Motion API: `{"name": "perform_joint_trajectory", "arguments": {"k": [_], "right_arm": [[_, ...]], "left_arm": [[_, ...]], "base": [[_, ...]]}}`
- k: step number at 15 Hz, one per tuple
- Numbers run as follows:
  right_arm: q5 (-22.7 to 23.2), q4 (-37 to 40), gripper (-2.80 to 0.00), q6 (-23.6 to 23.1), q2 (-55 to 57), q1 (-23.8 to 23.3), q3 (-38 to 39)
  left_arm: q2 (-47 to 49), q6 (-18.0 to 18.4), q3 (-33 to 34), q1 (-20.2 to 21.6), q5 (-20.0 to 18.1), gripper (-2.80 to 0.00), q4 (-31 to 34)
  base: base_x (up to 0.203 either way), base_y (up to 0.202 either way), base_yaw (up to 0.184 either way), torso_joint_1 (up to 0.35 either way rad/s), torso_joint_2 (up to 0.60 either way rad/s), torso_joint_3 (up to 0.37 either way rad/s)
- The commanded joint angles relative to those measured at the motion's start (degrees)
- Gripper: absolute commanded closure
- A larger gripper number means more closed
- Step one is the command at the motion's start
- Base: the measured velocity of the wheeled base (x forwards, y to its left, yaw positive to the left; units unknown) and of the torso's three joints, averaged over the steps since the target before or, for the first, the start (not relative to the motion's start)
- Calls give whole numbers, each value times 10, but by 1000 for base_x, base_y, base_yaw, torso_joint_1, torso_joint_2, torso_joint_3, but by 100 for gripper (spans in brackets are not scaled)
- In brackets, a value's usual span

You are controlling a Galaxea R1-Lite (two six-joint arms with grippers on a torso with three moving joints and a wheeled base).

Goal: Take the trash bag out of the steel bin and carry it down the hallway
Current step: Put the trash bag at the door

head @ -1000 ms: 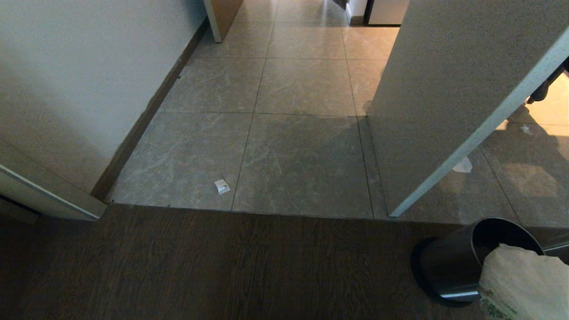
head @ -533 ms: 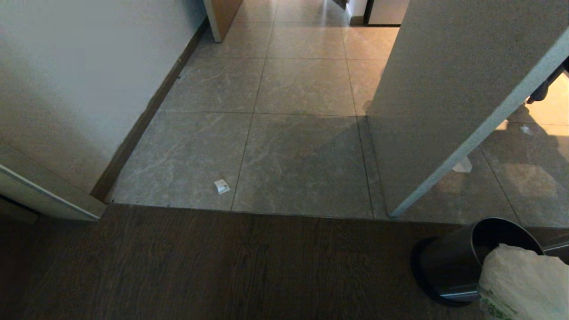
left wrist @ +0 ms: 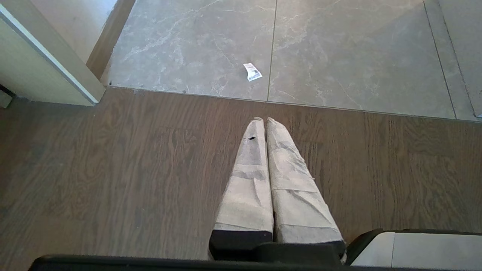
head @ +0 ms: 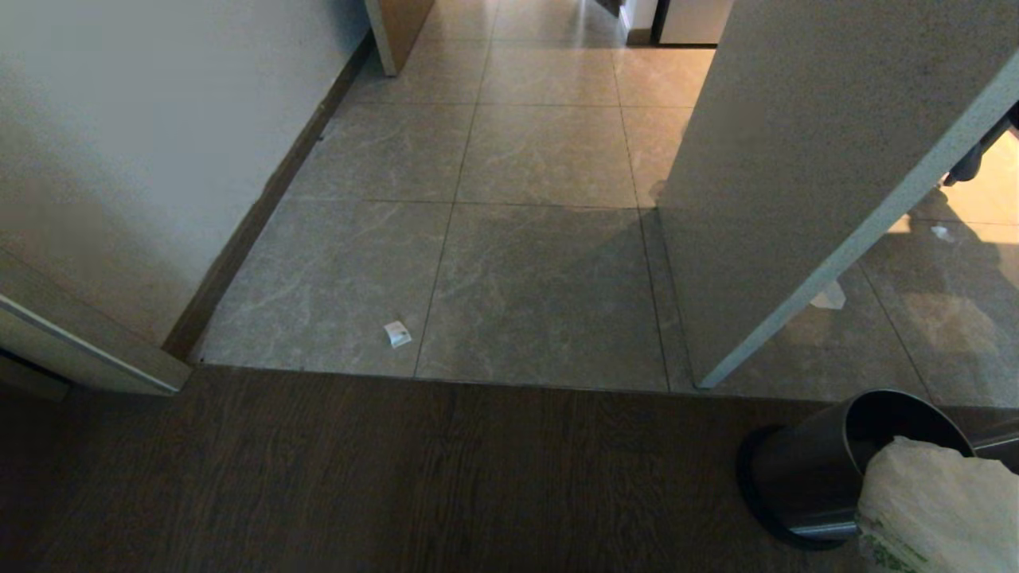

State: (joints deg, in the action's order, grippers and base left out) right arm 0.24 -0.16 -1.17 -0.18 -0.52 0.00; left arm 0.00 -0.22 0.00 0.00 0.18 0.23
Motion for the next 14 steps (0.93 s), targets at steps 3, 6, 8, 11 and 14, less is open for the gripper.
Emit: {"name": "perform_joint_trajectory", "arguments": {"k": [3,6,8,11,14], "right_arm": [[0,0,0,0,2,0,1],[0,0,0,-1,2,0,1],[0,0,0,-1,2,0,1],[0,0,0,0,2,0,1],[0,0,0,-1,2,0,1]], "left_arm": [[0,-5,0,0,1,0,0],[0,-4,0,0,1,0,0],[0,-4,0,0,1,0,0],[0,-2,0,0,1,0,0],[0,-3,0,0,1,0,0]], "base": [[0,0,0,0,0,0],[0,0,0,0,0,0],[0,0,0,0,0,0],[0,0,0,0,0,0],[0,0,0,0,0,0]]}}
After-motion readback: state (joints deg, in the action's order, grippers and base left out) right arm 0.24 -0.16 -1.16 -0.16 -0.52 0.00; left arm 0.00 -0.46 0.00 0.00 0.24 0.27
